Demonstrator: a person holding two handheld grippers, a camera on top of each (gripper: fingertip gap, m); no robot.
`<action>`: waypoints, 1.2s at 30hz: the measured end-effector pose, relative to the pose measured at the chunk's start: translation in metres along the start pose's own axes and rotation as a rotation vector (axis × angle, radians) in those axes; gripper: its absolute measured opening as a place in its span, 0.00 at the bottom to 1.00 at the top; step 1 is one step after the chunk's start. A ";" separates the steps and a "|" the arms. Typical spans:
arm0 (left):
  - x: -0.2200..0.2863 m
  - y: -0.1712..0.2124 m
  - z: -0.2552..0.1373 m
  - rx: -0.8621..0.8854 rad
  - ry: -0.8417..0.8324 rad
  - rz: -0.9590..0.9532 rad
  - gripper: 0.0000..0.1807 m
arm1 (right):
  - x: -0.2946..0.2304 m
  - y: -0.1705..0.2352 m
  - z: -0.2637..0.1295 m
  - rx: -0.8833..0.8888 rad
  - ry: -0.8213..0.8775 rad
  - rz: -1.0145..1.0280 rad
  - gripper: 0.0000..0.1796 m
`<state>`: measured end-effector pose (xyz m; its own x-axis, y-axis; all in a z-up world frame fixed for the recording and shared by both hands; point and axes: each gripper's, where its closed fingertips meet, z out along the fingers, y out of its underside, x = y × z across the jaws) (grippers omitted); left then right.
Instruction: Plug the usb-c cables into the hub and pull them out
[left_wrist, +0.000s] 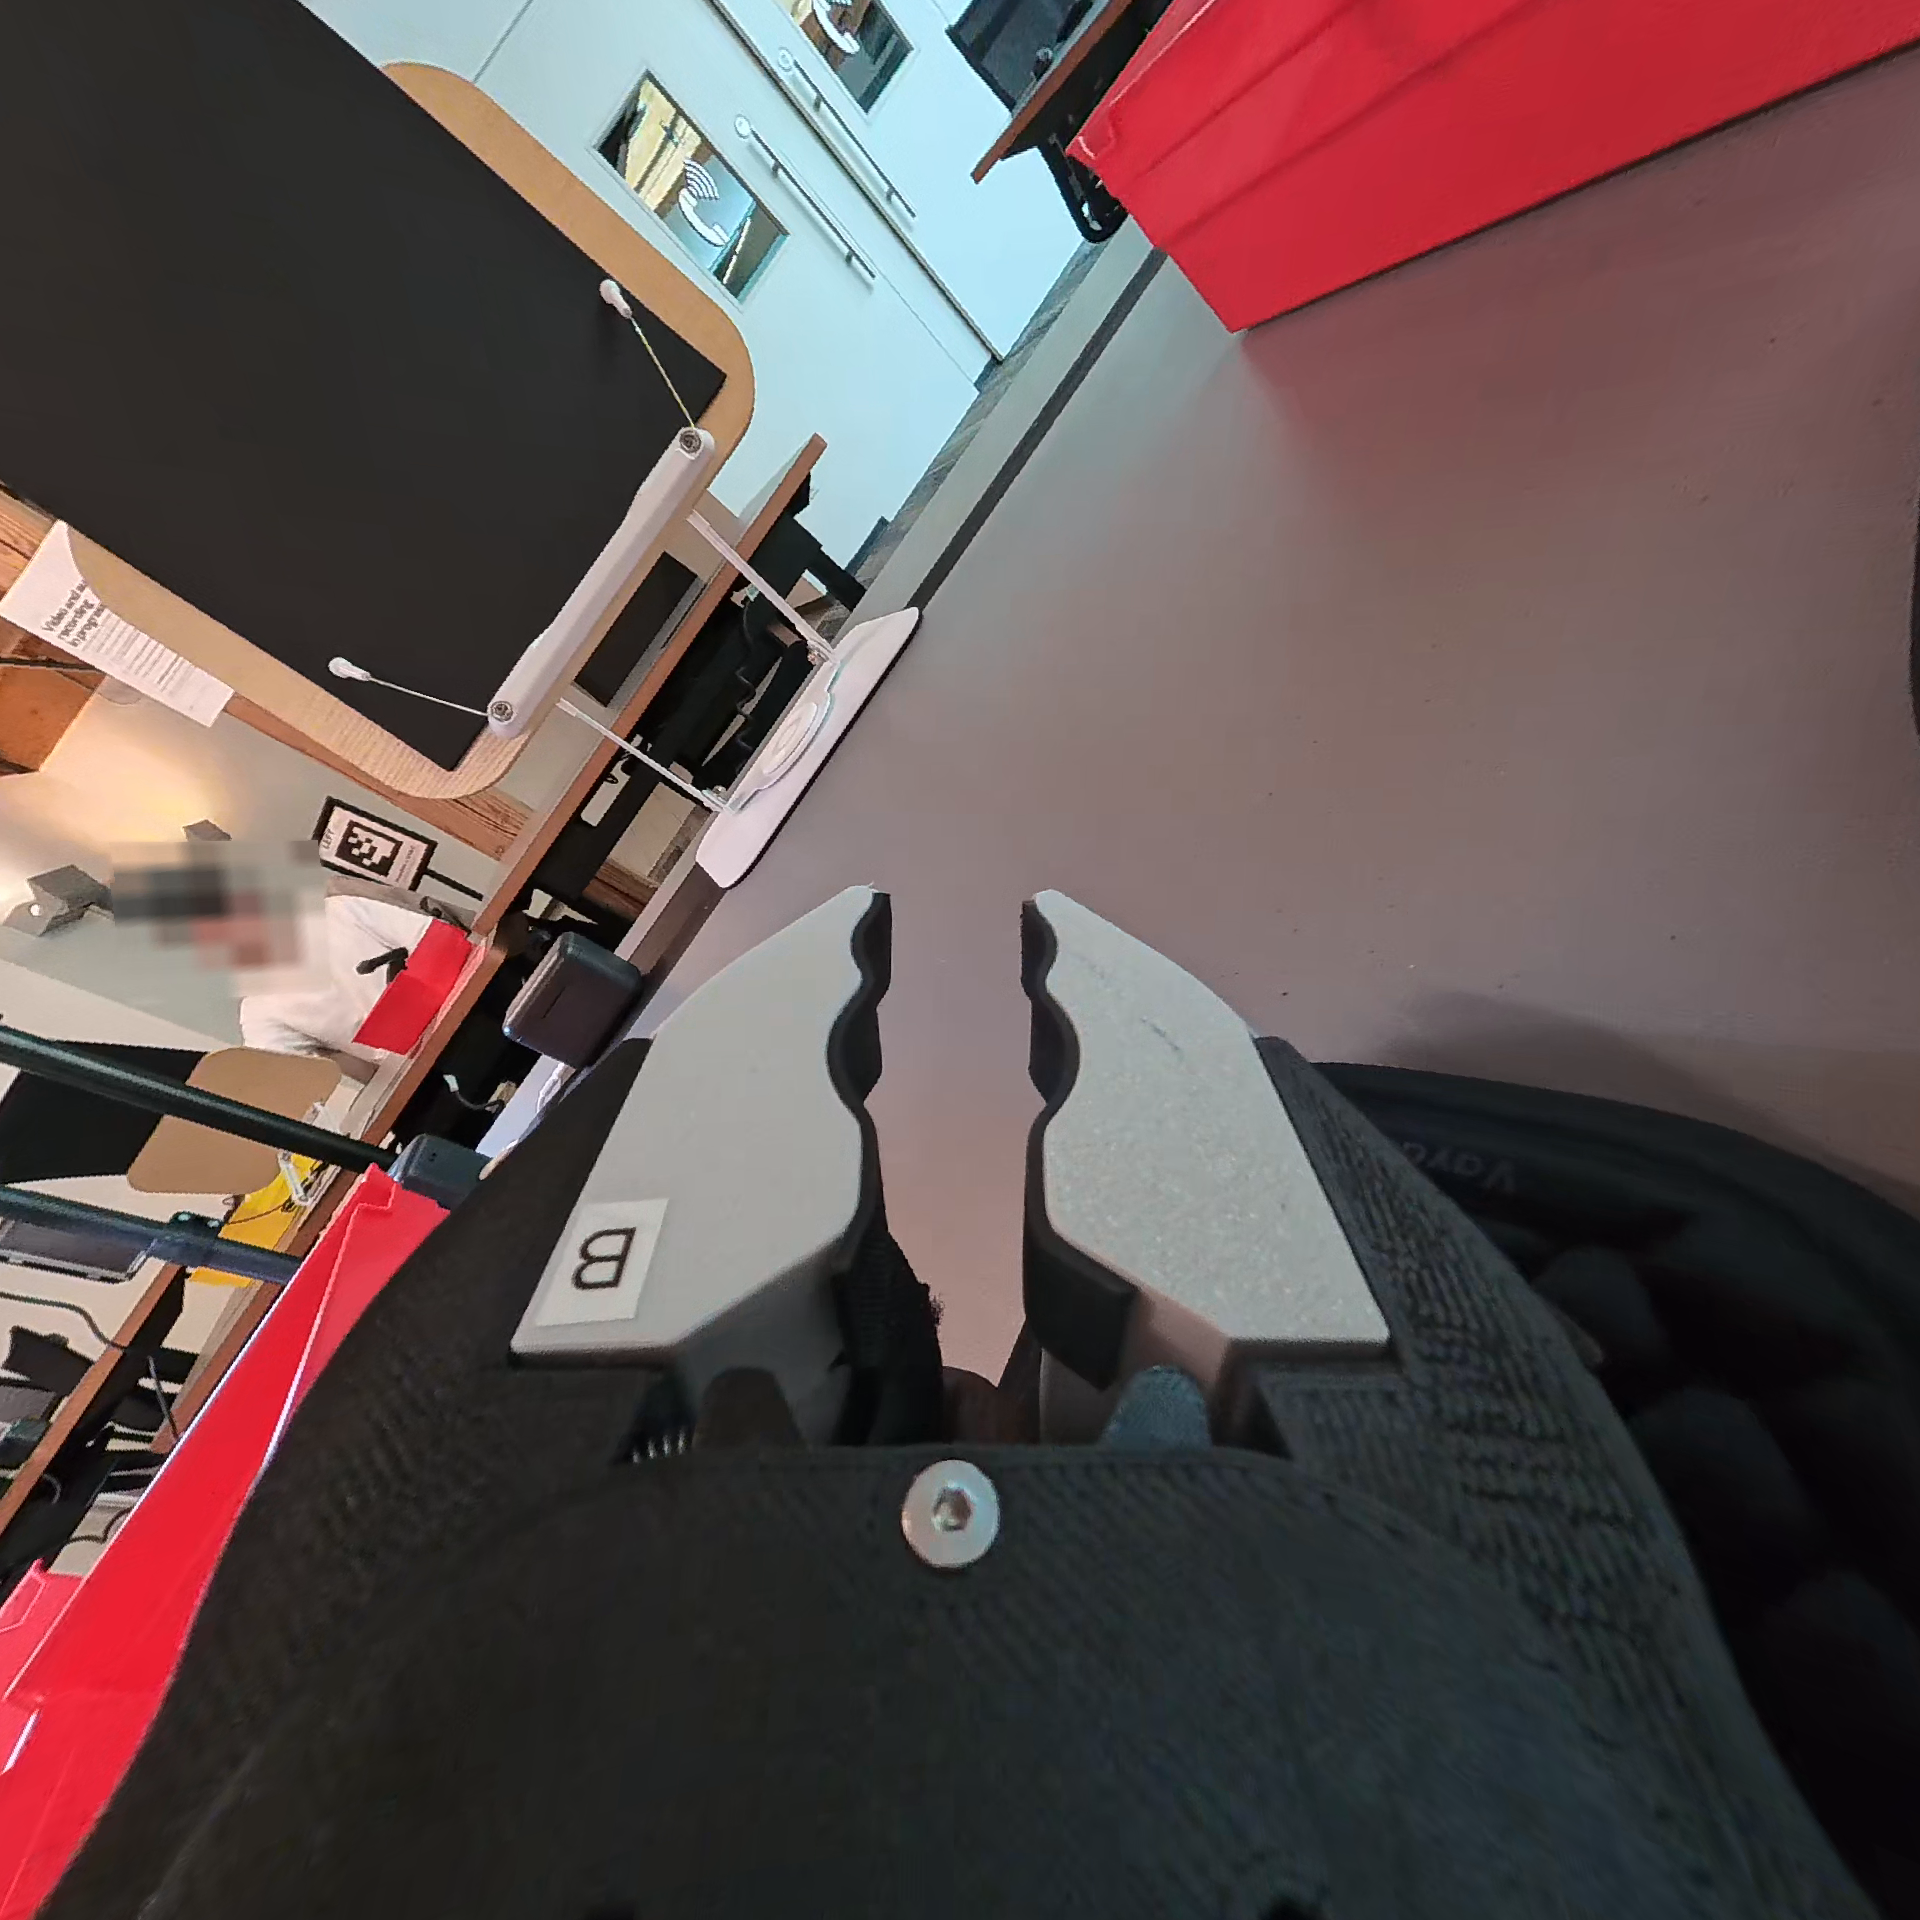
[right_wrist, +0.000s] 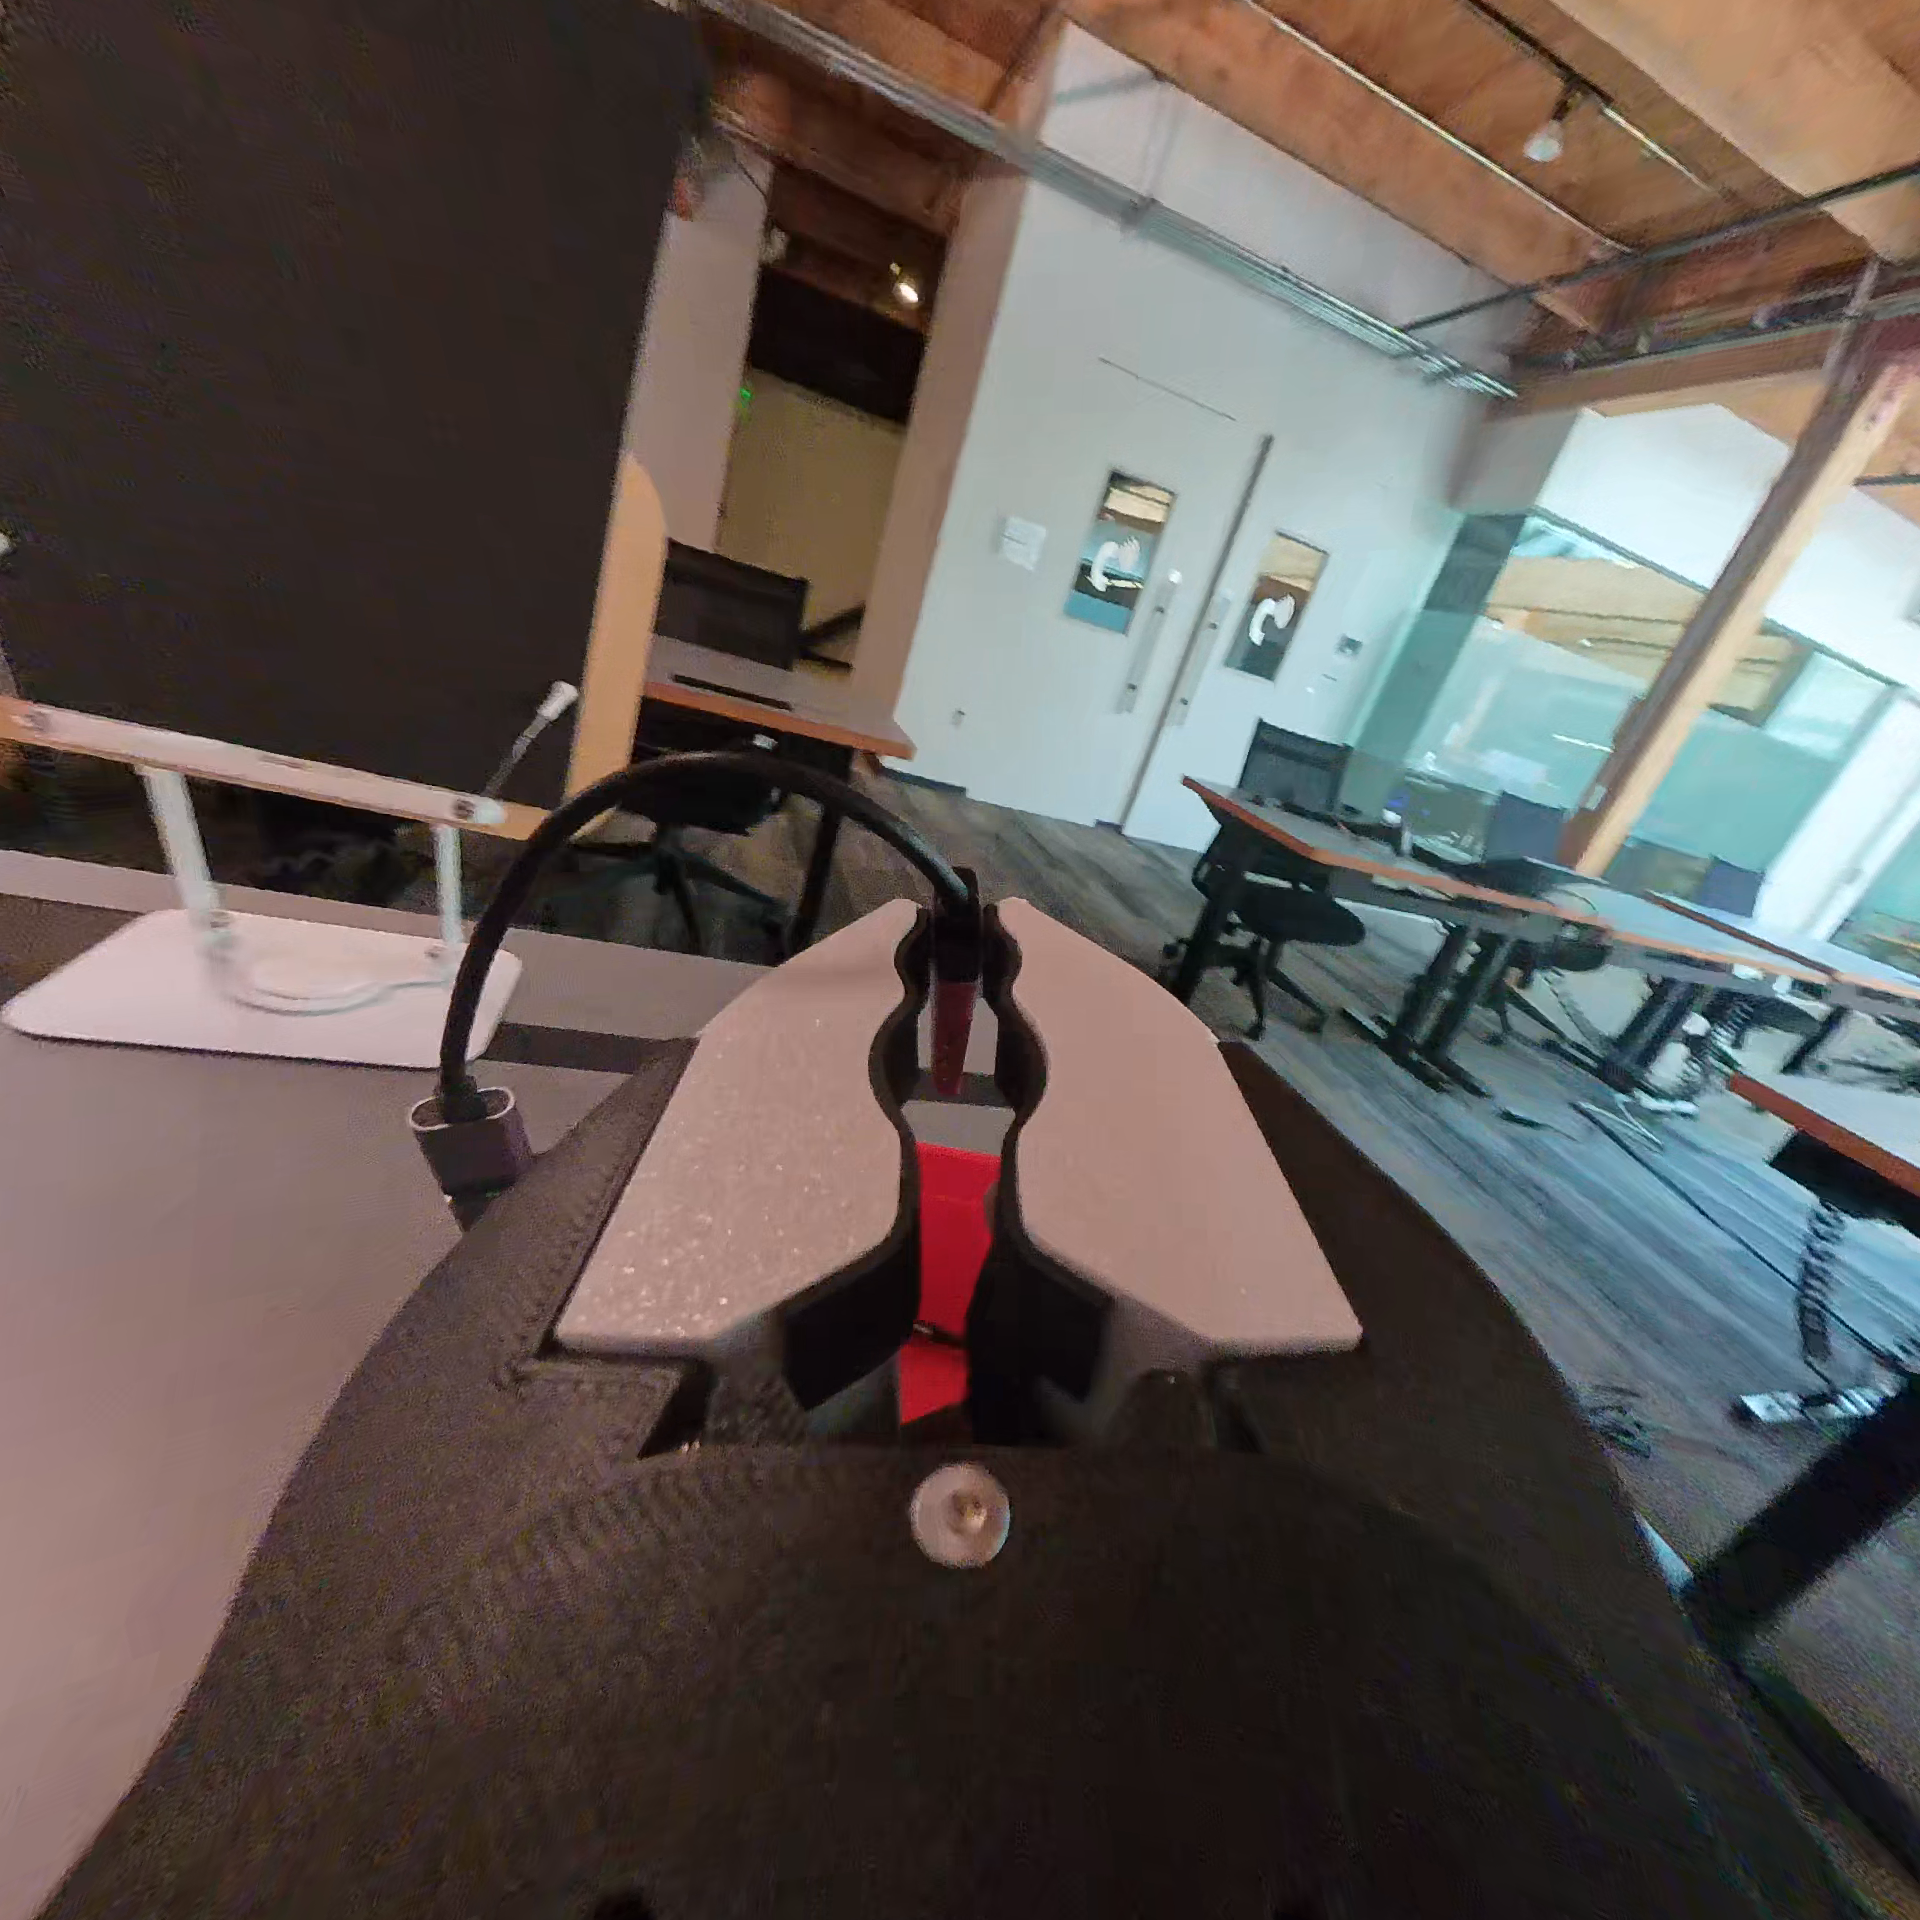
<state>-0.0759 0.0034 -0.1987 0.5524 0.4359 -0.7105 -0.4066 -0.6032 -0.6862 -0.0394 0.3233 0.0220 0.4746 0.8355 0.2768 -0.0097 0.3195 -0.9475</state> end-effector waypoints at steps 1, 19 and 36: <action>0.000 0.000 0.000 0.000 0.000 0.000 0.13 | 0.011 0.010 0.010 -0.043 0.033 -0.007 0.05; -0.002 0.000 0.000 0.000 -0.009 -0.014 0.13 | -0.027 0.116 0.019 -0.358 -0.286 0.255 0.31; -0.004 -0.001 -0.001 0.008 -0.028 -0.003 0.14 | -0.114 0.194 -0.110 -0.529 -0.455 -0.036 0.12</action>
<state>-0.0772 0.0015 -0.1952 0.5325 0.4564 -0.7128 -0.4110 -0.5967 -0.6892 0.0010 0.2407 -0.2106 0.0493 0.9698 0.2390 0.4836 0.1862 -0.8553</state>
